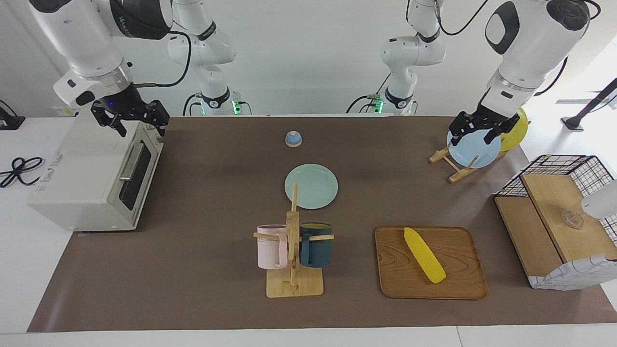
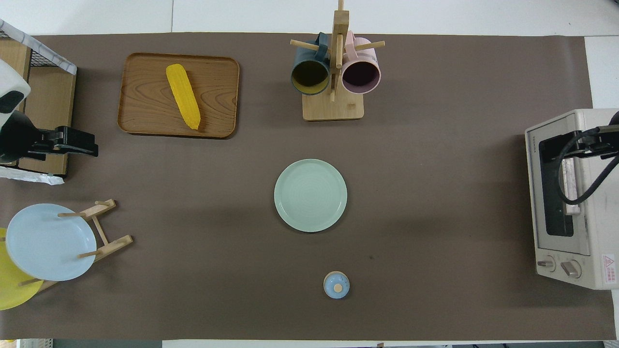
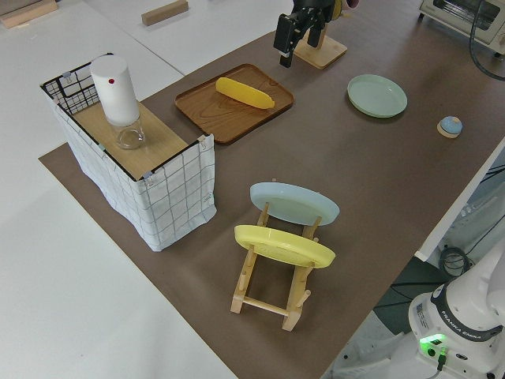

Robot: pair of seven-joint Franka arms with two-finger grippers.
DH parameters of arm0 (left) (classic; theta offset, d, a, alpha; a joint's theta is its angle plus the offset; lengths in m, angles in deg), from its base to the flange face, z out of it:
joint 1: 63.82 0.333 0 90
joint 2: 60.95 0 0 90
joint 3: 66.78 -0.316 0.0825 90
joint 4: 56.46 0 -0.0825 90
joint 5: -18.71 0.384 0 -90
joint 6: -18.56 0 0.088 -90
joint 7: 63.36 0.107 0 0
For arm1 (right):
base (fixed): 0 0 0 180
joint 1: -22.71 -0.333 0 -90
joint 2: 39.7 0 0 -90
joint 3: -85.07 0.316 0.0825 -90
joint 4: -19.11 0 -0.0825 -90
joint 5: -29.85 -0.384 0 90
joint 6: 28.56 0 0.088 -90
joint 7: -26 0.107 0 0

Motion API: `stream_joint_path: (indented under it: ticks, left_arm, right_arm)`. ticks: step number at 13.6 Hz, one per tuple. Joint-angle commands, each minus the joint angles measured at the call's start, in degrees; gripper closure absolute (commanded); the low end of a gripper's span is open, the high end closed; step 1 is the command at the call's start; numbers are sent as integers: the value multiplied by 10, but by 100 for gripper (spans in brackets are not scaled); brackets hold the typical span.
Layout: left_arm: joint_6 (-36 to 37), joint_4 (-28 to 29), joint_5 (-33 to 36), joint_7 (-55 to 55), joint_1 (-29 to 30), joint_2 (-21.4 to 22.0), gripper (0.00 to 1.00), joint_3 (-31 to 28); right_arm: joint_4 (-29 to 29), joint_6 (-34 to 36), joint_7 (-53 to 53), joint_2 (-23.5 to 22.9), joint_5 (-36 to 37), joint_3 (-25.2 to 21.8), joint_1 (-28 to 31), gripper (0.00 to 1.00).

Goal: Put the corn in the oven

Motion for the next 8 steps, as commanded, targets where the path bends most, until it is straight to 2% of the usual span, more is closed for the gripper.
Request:
stream_joint_path:
  ticks: [1, 8]
  left_arm:
    - [9, -3, 9, 3, 1, 5, 0, -1]
    - [9, -3, 9, 2, 1, 5, 0, -1]
  right_arm:
    - [0, -2, 8, 4, -20, 5, 8, 0]
    - [9, 0, 3, 12, -19, 5, 6, 0]
